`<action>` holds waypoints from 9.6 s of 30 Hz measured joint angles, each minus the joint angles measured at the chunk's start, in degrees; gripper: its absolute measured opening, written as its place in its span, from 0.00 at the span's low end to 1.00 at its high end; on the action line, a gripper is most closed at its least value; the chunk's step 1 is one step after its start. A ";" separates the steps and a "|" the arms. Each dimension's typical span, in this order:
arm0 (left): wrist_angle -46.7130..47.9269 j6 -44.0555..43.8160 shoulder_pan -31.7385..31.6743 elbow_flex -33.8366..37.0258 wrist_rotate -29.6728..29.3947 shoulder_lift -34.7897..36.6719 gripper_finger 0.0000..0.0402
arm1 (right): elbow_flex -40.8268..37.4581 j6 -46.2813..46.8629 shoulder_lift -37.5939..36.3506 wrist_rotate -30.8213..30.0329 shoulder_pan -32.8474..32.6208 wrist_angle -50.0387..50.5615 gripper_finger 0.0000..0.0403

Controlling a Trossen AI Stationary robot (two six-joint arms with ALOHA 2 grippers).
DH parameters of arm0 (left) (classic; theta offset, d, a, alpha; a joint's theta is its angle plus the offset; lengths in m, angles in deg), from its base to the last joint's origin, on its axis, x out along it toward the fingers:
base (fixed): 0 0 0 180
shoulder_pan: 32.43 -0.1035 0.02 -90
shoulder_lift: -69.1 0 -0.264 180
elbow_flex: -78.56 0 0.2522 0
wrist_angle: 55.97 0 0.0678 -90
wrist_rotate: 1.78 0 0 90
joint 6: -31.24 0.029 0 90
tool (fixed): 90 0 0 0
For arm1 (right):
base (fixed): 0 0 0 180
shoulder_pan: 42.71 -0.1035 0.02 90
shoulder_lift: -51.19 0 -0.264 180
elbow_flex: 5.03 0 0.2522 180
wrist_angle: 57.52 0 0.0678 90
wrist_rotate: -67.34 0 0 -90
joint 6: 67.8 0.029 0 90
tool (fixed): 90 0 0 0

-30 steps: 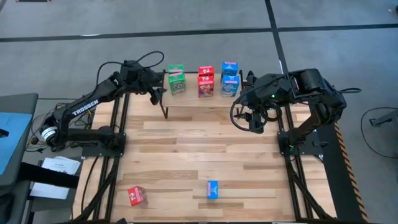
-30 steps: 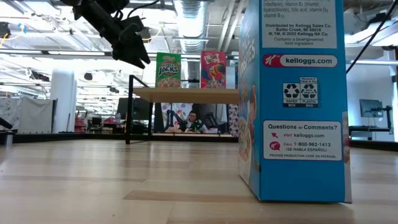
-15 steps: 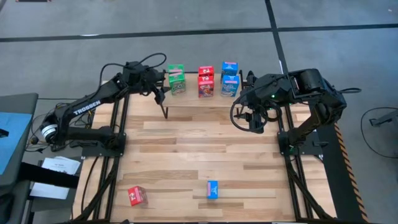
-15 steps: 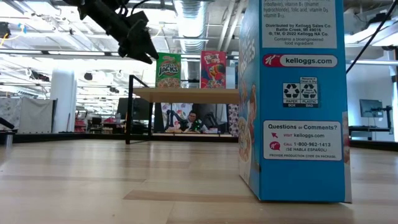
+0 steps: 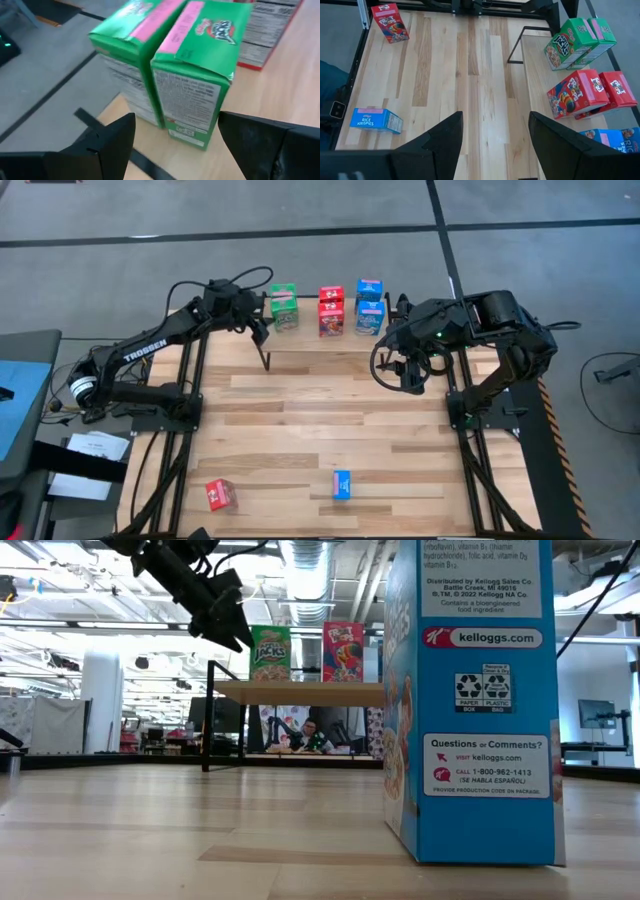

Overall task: Stack cereal on shelf
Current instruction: Put the bottom green cereal box on the shelf aligned with the other green cereal box, then put the blue cereal box on the shelf aligned with the other blue cereal box

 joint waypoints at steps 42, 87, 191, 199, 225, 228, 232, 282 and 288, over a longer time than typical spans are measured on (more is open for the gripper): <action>2.77 -2.30 11.27 -0.25 13.65 5.92 0.68 | -2.48 22.03 -0.27 0.08 0.01 4.84 0.62; 19.72 3.01 27.82 -7.87 4.51 5.90 0.68 | -29.73 76.65 -1.05 7.67 -11.18 -4.89 0.62; 24.05 6.34 27.80 -7.86 3.20 5.79 0.68 | -38.53 110.53 17.87 13.56 -23.30 -40.87 0.98; 24.27 6.34 27.82 -7.85 3.20 5.81 0.68 | -38.60 111.65 19.94 14.22 -23.54 -42.24 0.97; 24.24 6.34 27.80 -7.85 3.20 5.81 0.68 | -38.62 111.48 20.68 15.22 -21.62 -41.68 0.74; 24.24 6.34 27.81 -7.85 3.20 5.81 0.68 | -38.62 111.42 20.68 15.21 -21.62 -41.68 0.71; 24.24 6.34 27.80 -7.85 3.20 5.81 0.68 | -38.62 111.03 20.68 15.20 -21.62 -41.78 0.70; 24.24 6.34 27.82 -7.85 3.20 5.84 0.68 | -26.32 90.32 20.63 14.78 -17.33 -32.46 0.52; 24.20 6.34 27.81 -7.85 3.20 5.84 0.68 | -19.79 79.37 20.63 14.93 -13.30 -24.10 0.52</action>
